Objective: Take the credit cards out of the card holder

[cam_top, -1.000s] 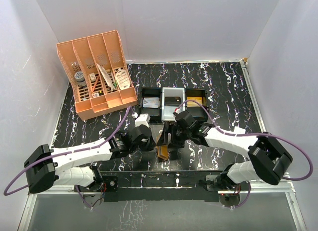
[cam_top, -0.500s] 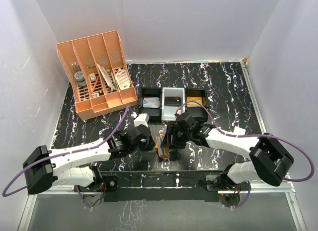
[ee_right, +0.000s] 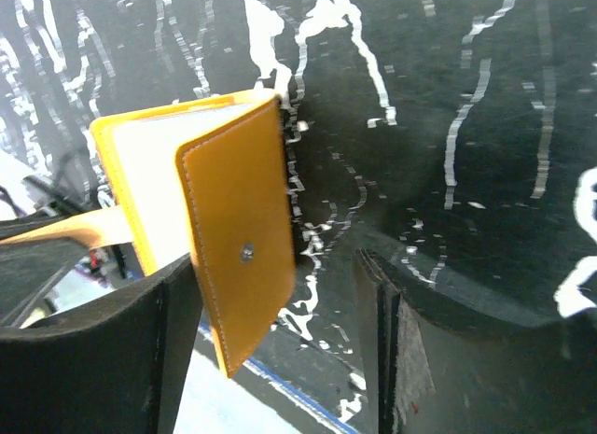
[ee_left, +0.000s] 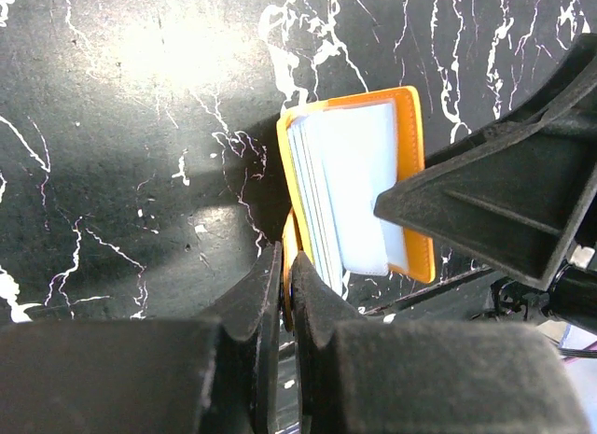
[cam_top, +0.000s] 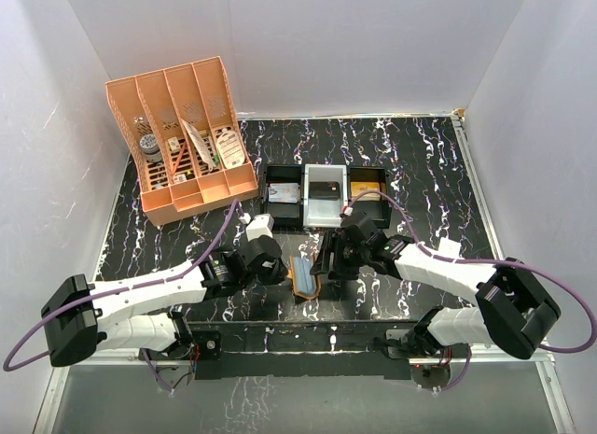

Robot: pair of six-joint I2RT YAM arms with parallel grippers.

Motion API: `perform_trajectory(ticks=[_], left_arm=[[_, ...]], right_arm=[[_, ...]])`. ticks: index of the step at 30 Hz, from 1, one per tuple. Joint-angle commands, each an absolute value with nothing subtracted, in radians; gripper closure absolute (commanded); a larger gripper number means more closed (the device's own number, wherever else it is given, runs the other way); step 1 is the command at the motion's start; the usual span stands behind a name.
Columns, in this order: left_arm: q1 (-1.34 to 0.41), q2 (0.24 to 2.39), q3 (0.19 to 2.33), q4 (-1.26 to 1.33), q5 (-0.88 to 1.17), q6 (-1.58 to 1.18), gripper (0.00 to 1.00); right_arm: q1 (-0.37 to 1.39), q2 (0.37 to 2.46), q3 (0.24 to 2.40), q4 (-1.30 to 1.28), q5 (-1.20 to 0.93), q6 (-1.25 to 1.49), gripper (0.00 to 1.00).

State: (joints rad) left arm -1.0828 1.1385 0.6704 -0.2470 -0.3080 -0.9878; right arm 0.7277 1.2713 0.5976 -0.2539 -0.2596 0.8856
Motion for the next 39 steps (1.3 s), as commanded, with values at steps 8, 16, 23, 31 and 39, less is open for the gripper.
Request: perform_trajectory(ticks=[8, 16, 23, 31, 39], left_arm=[[-1.078, 1.103, 0.668, -0.269, -0.307, -0.957, 1.00], [-1.078, 1.150, 0.753, -0.205, -0.252, -0.879, 1.00], [-1.078, 1.224, 0.807, -0.154, -0.192, -0.834, 1.00], [-1.078, 1.230, 0.802, -0.255, -0.256, -0.853, 1.00], [-1.066, 1.082, 0.603, -0.349, -0.355, -0.864, 1.00]], right_arm=[[0.707, 1.262, 0.595, -0.368, -0.062, 0.844, 0.34], [0.705, 1.243, 0.643, -0.410, -0.066, 0.811, 0.32], [0.676, 1.160, 0.621, -0.380, -0.140, 0.820, 0.27], [0.632, 1.054, 0.600, -0.411, -0.122, 0.845, 0.22], [0.631, 0.965, 0.521, -0.195, -0.302, 0.936, 0.30]])
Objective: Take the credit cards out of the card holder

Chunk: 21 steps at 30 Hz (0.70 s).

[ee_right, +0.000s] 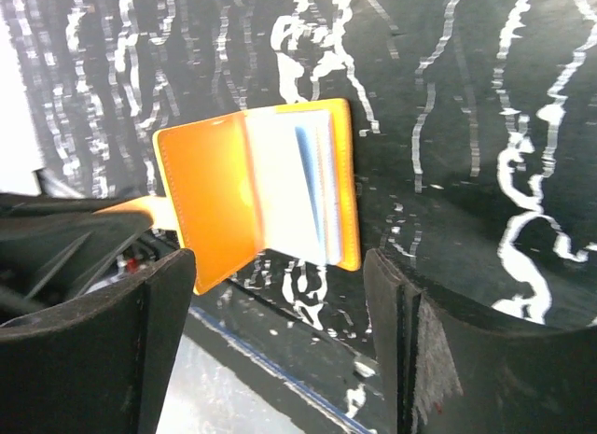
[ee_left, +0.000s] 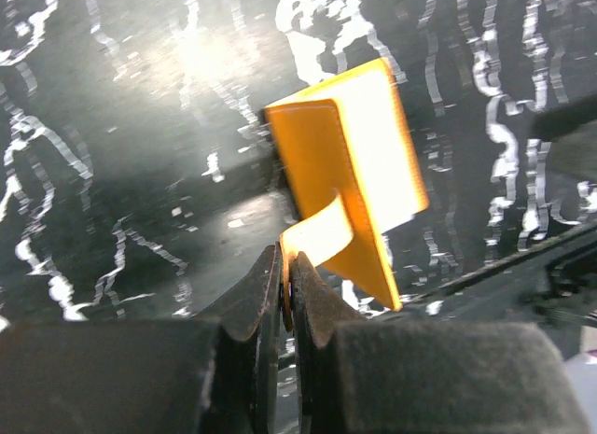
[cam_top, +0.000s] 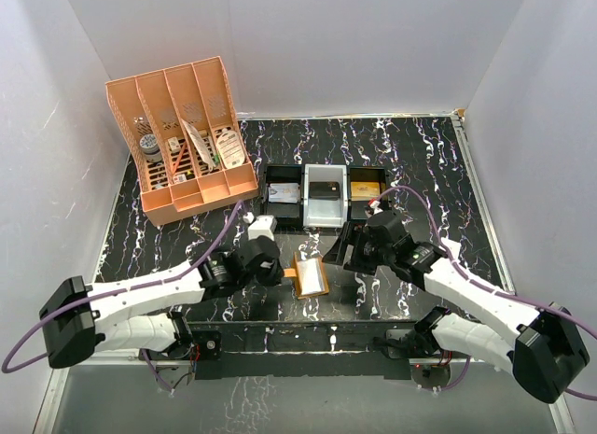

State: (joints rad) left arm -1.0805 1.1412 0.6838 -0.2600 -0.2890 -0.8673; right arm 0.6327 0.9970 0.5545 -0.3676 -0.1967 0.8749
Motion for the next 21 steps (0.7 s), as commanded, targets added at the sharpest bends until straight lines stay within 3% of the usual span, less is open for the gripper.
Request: perform_trajectory(ticks=[1, 13, 21], left_arm=[[-1.060, 1.075, 0.584, -0.357, -0.359, -0.868, 1.00], [-1.052, 1.021, 0.500, -0.409, -0.375, -0.894, 1.00], [-1.049, 1.059, 0.531, -0.401, -0.362, -0.885, 1.00]], right_arm=[[0.631, 0.970, 0.511, -0.163, -0.327, 0.949, 0.31], [0.634, 1.227, 0.582, -0.054, -0.457, 0.929, 0.48], [0.656, 1.324, 0.678, -0.096, -0.464, 0.883, 0.50]])
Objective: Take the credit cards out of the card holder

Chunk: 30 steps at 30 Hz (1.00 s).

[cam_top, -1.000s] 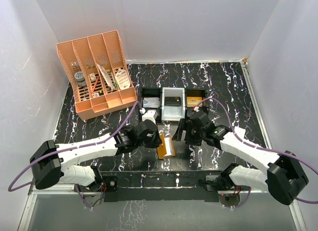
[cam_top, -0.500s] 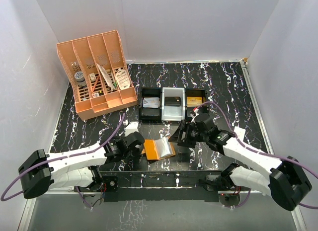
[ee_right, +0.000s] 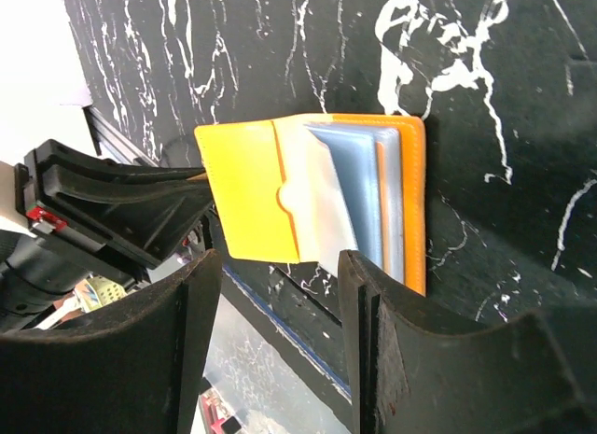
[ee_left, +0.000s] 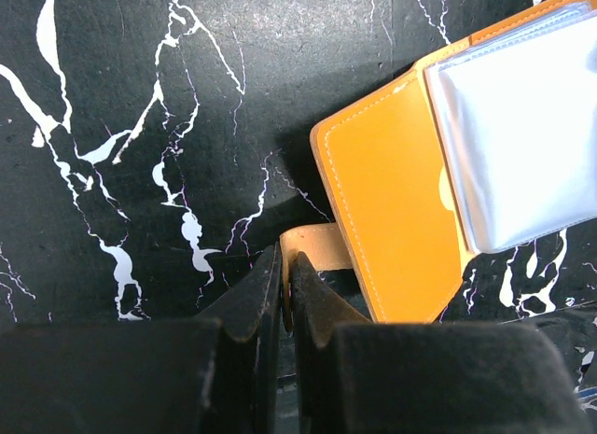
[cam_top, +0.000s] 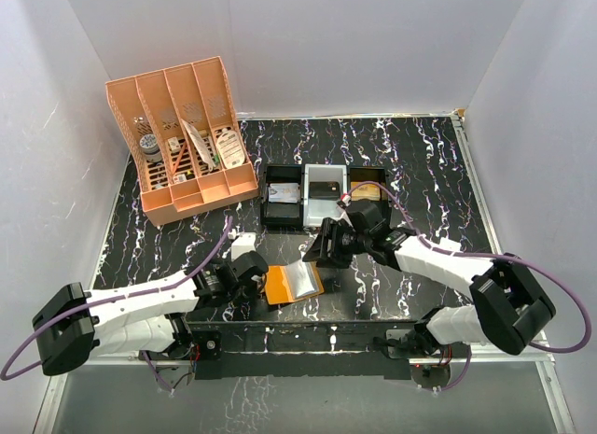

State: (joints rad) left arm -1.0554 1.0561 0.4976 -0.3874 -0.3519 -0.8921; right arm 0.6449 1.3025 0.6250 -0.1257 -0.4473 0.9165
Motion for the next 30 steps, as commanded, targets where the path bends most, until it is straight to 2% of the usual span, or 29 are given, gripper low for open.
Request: perform_trajectory(ticks=[1, 14, 23, 27, 30], left_arm=[[-1.049, 1.057, 0.529, -0.396, -0.360, -0.889, 1.00], [-1.049, 1.067, 0.523, -0.378, -0.346, -0.886, 1.00], [-1.049, 1.072, 0.522, -0.370, -0.336, -0.888, 1.00], [-1.048, 1.070, 0.516, -0.357, -0.329, -0.893, 1.00], [-1.048, 1.069, 0.513, -0.346, -0.329, -0.891, 1.00]], right_arm=[[0.655, 1.333, 0.682, -0.103, -0.458, 0.882, 0.49], [0.692, 1.490, 0.723, -0.070, -0.494, 0.861, 0.51], [0.739, 1.485, 0.732, -0.032, -0.503, 0.877, 0.69], [0.767, 1.461, 0.732, 0.012, -0.527, 0.905, 0.69], [0.797, 1.488, 0.750, 0.022, -0.545, 0.908, 0.58]])
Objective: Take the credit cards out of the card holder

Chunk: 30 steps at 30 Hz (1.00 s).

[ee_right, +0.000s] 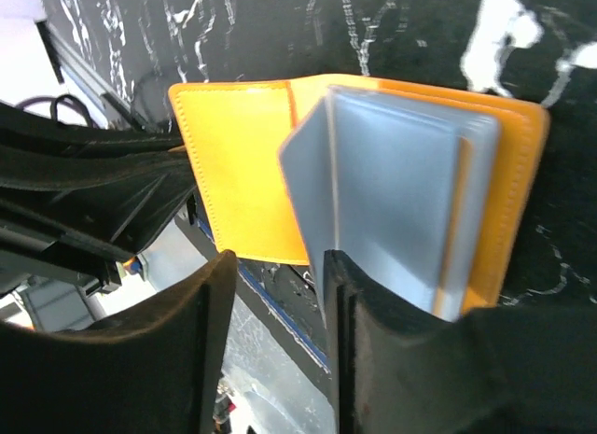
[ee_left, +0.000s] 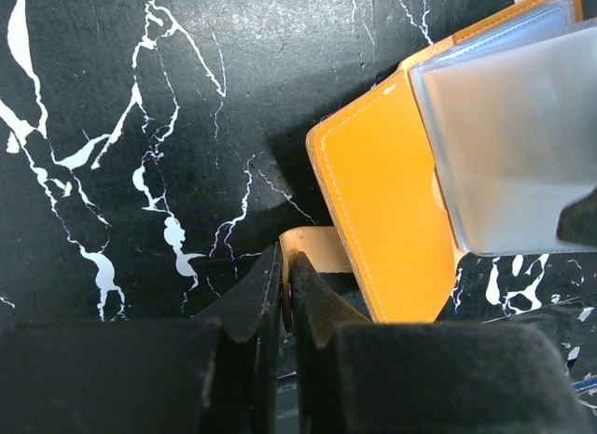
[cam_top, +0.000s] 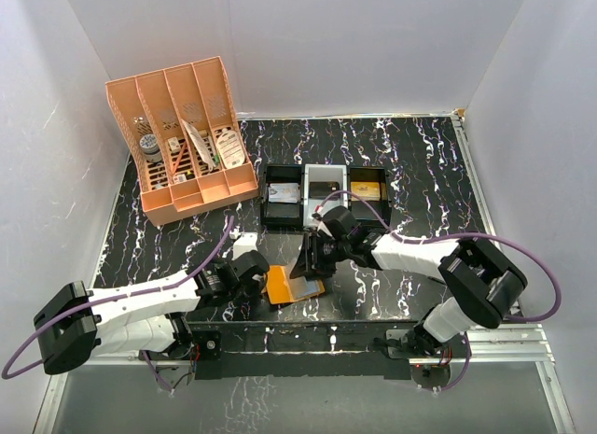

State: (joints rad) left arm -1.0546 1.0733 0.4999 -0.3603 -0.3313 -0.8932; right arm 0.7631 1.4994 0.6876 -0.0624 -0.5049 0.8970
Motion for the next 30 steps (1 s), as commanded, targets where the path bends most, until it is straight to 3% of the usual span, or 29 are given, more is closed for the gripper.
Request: perform_trajectory(ticks=[1, 8, 16, 25, 30], left_arm=[[-1.048, 1.069, 0.512, -0.347, -0.337, -0.887, 1.00], [-0.976, 1.043, 0.460, -0.311, -0.286, -0.887, 1.00], [-0.857, 1.013, 0.378, -0.162, -0.096, -0.909, 1.00], [-0.819, 1.011, 0.369, -0.121, -0.044, -0.970, 1.00], [-0.818, 0.986, 0.371, -0.182, -0.068, -1.000, 0.87]], right_arm=[[0.811, 1.503, 0.758, 0.025, -0.554, 0.906, 0.56], [0.909, 1.597, 0.830, 0.014, -0.499, 0.923, 0.49], [0.911, 1.628, 0.731, 0.220, -0.428, 1.081, 0.42], [0.913, 1.667, 0.653, 0.361, -0.392, 1.196, 0.35], [0.912, 1.633, 0.607, 0.336, -0.308, 1.239, 0.35]])
